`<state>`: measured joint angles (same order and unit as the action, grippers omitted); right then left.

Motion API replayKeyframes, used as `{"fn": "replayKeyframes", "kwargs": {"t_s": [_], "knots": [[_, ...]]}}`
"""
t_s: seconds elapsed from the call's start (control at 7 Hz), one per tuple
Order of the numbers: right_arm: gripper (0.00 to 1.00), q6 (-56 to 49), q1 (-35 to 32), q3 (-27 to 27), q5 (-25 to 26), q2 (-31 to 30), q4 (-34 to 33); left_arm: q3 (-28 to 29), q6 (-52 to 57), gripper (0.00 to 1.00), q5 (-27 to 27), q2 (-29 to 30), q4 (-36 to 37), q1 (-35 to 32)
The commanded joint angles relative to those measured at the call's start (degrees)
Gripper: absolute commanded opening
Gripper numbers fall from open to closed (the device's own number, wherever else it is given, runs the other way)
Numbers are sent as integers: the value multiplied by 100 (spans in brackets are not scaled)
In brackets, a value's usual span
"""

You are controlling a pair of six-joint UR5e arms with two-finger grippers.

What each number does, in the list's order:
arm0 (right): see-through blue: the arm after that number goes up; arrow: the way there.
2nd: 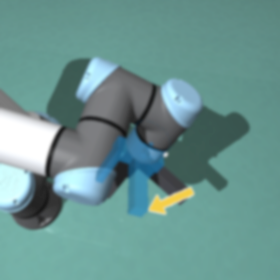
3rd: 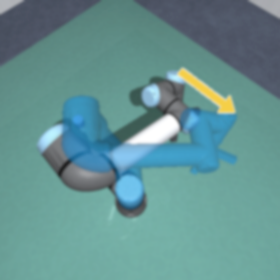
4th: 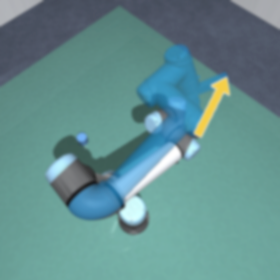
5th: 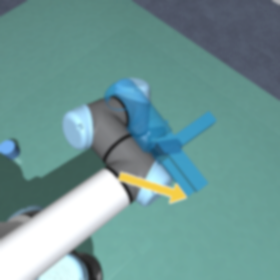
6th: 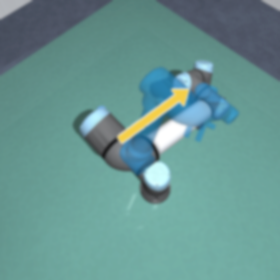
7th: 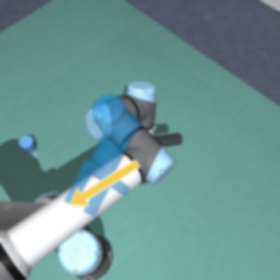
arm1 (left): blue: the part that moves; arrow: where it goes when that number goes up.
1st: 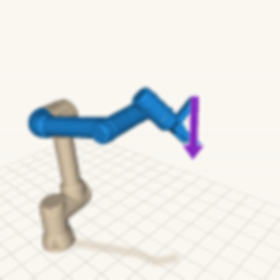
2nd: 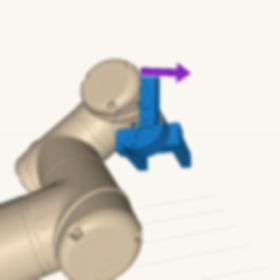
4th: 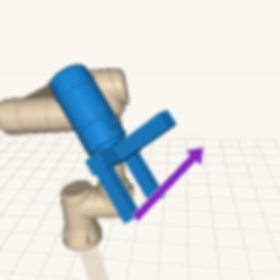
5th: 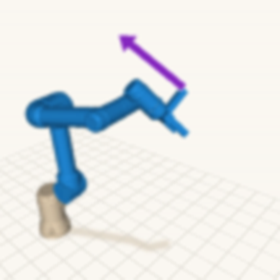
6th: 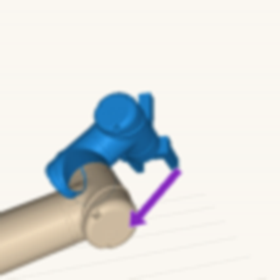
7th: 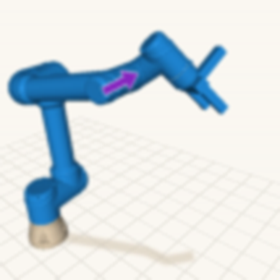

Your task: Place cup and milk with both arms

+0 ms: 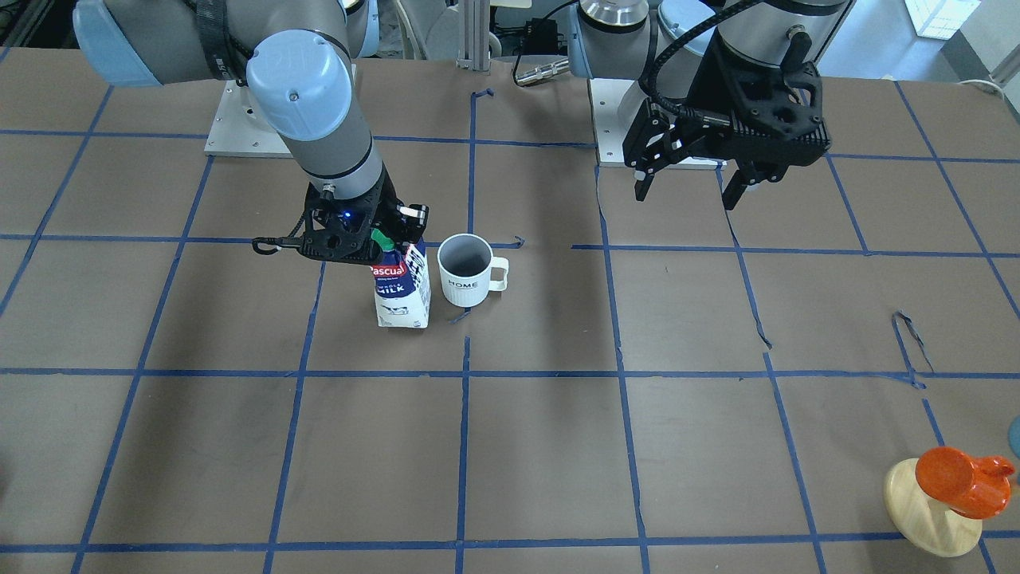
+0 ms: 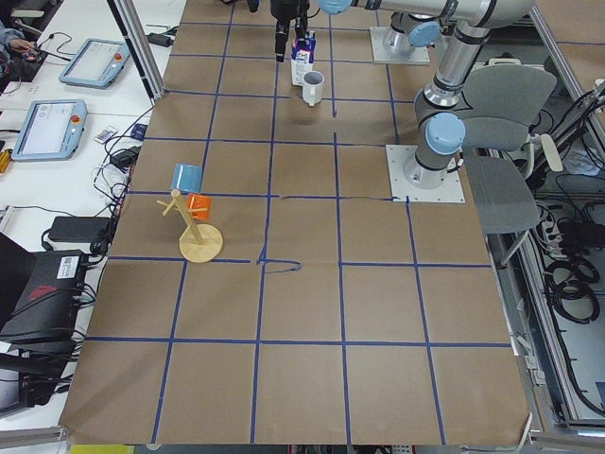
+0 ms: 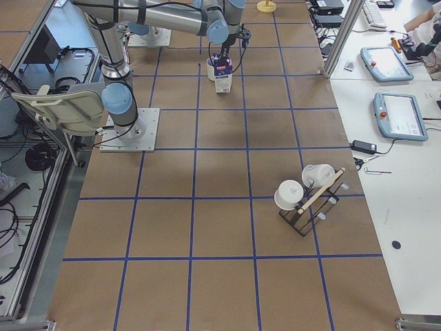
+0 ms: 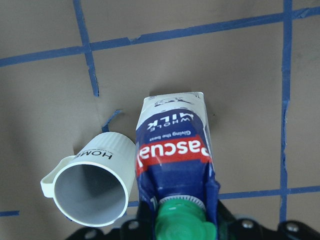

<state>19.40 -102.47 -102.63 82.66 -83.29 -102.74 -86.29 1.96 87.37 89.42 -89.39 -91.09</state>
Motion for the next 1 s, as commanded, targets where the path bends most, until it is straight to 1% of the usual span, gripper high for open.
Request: {"fn": "replayKeyframes", "kwargs": {"t_s": [0.0,0.14,0.29,0.43,0.57,0.71,0.86], "knots": [[47,11,-45,-2,-48,6,-9,-2,15,100,-9,-3,-17,-5],[77,20,-45,-2,-48,14,-9,-2,15,100,-9,-3,-26,-5],[95,20,-37,-2,-39,15,-9,-2,6,100,-9,-12,-17,-5],[100,-50,-11,59,4,6,-18,-2,6,100,0,-12,-26,-5],[100,-51,59,164,66,-29,-36,-2,6,100,0,-12,-26,-14],[100,-77,130,487,371,-29,-1,-2,15,100,8,-12,-26,-14],[100,-199,357,838,496,-29,321,-2,15,100,8,-12,-17,-14]]}}
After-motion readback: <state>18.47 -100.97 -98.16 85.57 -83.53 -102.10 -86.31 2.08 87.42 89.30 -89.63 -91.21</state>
